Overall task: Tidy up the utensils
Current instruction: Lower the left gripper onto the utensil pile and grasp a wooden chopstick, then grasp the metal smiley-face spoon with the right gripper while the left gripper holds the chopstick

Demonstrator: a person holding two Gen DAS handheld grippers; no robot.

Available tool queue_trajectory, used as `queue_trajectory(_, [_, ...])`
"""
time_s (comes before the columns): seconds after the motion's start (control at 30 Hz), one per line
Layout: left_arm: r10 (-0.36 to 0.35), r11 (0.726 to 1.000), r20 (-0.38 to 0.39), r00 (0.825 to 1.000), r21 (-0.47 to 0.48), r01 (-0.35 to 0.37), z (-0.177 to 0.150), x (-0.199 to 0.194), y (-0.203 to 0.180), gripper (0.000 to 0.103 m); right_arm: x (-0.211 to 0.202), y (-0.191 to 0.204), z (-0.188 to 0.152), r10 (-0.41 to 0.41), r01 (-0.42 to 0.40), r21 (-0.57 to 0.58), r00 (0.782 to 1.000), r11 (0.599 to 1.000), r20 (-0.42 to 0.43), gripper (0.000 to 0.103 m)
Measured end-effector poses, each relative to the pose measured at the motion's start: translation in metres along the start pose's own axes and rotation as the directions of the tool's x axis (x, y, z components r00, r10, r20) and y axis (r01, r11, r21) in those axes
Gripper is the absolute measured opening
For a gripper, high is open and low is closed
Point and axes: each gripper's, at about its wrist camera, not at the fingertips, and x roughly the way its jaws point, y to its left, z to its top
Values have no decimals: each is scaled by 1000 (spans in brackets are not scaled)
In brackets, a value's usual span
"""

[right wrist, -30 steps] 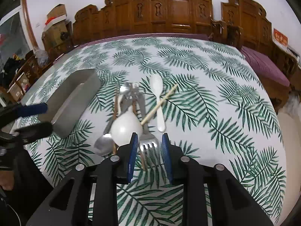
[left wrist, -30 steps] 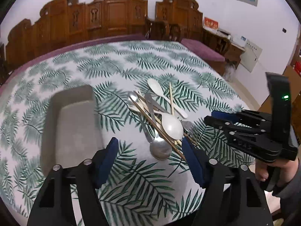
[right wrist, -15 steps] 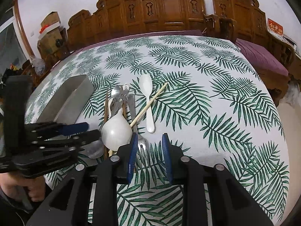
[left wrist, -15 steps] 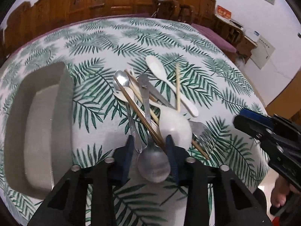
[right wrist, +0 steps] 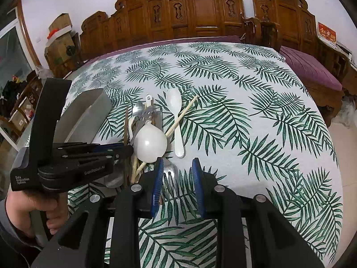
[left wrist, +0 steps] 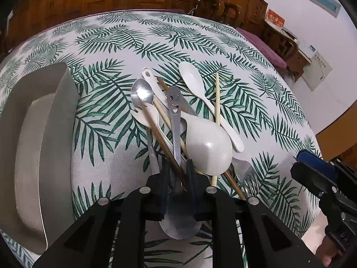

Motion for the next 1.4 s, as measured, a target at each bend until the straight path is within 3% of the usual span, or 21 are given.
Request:
queue_trajectory(0.13, [-7, 1000, 10, 1000, 1, 7, 0, -5, -1, 4, 0, 2, 0, 1, -1, -7, 1000, 1000, 0, 29])
queue_trajectory(0.83, [-65, 997, 96, 993, 51, 61, -3, -68, 13, 4, 4, 22, 1, 18, -18, -26, 1000, 999, 5, 29])
queue_trajectory(1.27, [-92, 995, 147, 985, 51, 86, -9, -105, 38, 4, 46, 77, 1, 92, -94, -32, 995, 995, -42, 29])
queue_trajectory(1.4, [-100, 995, 155, 983, 43, 95, -11, -113, 44, 4, 65, 88, 3, 74, -76, -30, 995, 997, -70, 26])
